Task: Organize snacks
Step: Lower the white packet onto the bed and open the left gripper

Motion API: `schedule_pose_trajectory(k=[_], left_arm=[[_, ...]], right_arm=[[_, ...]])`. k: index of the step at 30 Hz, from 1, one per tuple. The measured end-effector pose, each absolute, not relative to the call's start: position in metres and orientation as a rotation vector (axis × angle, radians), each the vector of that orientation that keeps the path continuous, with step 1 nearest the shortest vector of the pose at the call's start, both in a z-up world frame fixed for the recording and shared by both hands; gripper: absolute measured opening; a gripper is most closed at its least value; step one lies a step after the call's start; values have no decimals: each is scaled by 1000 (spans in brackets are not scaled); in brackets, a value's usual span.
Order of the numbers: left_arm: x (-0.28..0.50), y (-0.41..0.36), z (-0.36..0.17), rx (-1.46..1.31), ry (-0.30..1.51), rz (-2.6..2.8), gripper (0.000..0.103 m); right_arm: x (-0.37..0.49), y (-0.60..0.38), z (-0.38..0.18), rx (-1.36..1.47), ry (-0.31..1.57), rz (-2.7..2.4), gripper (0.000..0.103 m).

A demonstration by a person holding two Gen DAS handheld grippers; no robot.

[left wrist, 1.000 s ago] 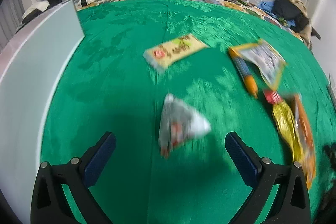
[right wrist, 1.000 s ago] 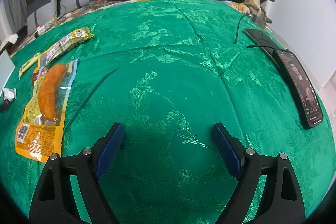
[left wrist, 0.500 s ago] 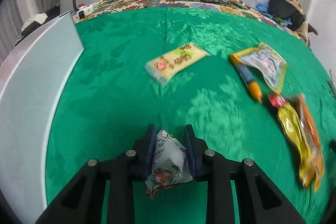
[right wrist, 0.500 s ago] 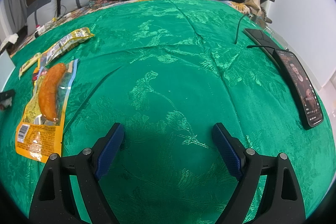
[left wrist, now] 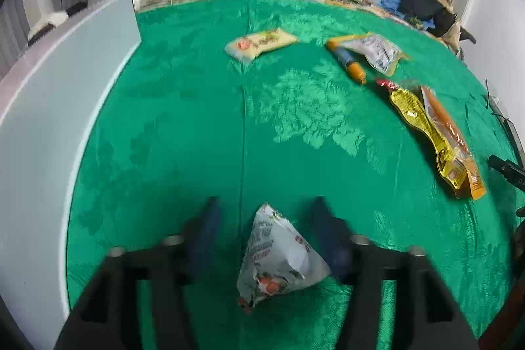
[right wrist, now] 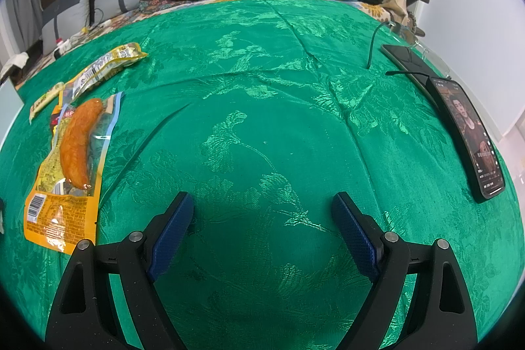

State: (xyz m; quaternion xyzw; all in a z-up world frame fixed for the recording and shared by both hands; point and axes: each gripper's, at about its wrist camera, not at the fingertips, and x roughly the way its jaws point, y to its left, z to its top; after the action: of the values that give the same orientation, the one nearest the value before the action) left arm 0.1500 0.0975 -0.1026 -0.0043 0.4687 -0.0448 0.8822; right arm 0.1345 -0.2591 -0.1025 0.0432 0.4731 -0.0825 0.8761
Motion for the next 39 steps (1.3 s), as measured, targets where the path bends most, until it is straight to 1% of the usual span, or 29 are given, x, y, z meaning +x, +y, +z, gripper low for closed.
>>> schedule_pose_trajectory(k=[1, 5, 6, 7, 39], left_arm=[[151, 98, -106, 3, 980, -79, 86], [149, 100, -112, 22, 968, -64, 97], [151, 101, -113, 23, 968, -61, 101], [152, 101, -113, 21, 964, -56, 103], [152, 101, -114, 21, 954, -54, 103]], right_arm=[[134, -259, -103, 90, 987, -172, 89], [135, -259, -102, 91, 989, -173, 89], [135, -259, -102, 91, 989, -173, 89], [135, -259, -102, 91, 989, -173, 89], [135, -259, -103, 90, 991, -173, 90]])
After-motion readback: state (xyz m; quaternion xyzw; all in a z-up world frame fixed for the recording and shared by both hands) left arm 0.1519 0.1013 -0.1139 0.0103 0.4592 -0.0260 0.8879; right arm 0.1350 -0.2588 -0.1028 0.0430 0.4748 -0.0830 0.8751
